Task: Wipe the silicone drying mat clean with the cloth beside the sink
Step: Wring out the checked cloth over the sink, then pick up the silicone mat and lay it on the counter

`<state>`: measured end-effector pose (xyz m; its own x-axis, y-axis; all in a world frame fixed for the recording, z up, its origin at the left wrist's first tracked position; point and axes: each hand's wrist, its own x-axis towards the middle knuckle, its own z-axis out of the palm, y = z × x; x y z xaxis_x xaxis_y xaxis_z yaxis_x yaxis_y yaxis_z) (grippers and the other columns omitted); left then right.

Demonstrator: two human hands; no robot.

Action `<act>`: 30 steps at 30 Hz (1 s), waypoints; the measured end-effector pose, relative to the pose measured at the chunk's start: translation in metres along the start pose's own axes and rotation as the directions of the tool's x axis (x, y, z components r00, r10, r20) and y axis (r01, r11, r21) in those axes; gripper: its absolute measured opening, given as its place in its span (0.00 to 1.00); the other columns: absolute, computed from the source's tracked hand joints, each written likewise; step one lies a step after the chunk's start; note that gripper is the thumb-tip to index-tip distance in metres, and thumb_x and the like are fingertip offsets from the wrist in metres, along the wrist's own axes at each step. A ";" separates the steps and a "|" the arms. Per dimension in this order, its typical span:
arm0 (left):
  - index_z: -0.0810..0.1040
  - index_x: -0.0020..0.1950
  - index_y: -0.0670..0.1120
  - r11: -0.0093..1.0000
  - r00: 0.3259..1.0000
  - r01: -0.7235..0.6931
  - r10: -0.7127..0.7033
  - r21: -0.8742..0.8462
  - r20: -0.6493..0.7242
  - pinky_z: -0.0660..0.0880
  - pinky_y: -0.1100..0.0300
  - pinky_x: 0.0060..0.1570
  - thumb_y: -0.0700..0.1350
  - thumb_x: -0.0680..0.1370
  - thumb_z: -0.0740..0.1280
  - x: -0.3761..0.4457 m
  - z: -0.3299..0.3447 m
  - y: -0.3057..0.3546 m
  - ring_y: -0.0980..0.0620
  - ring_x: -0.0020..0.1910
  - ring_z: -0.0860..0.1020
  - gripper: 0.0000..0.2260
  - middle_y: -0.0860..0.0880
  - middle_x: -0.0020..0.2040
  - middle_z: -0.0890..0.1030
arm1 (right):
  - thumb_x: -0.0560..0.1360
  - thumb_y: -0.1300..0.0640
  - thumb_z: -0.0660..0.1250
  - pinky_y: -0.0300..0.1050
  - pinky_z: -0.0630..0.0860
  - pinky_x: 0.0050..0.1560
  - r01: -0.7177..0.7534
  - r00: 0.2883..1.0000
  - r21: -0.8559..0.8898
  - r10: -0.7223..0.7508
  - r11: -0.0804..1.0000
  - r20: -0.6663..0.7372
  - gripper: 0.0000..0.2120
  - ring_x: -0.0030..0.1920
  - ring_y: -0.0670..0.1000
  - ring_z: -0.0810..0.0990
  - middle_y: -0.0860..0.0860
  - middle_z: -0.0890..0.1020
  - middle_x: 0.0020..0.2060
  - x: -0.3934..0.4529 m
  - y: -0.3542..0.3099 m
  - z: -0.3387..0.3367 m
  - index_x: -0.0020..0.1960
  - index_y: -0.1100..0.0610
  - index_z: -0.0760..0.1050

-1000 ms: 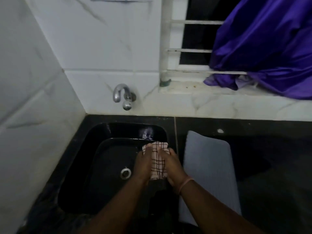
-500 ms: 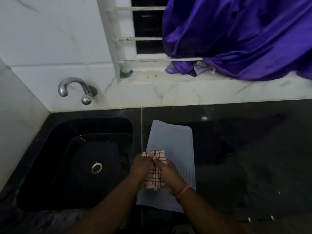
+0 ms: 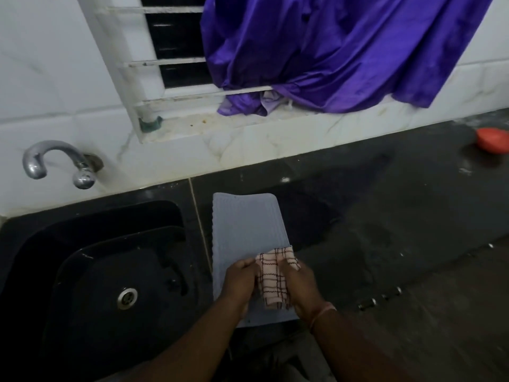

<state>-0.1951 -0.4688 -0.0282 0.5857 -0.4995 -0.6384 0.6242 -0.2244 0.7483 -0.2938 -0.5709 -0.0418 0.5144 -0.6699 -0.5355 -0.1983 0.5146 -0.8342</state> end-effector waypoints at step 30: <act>0.79 0.58 0.47 0.793 0.839 -0.141 0.413 0.593 -0.354 0.78 0.50 0.57 0.44 0.84 0.61 0.071 0.070 0.031 0.47 0.52 0.80 0.08 0.44 0.56 0.82 | 0.77 0.50 0.68 0.58 0.69 0.66 0.293 0.792 -0.934 -0.599 0.206 0.117 0.26 0.64 0.58 0.73 0.56 0.73 0.67 0.109 -0.050 -0.060 0.73 0.54 0.70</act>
<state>-0.1710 -0.5696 -0.0377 0.9325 -0.2155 -0.2899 0.1061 -0.6038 0.7901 -0.2779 -0.7017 -0.0666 0.6239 -0.7763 0.0905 -0.6690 -0.5903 -0.4515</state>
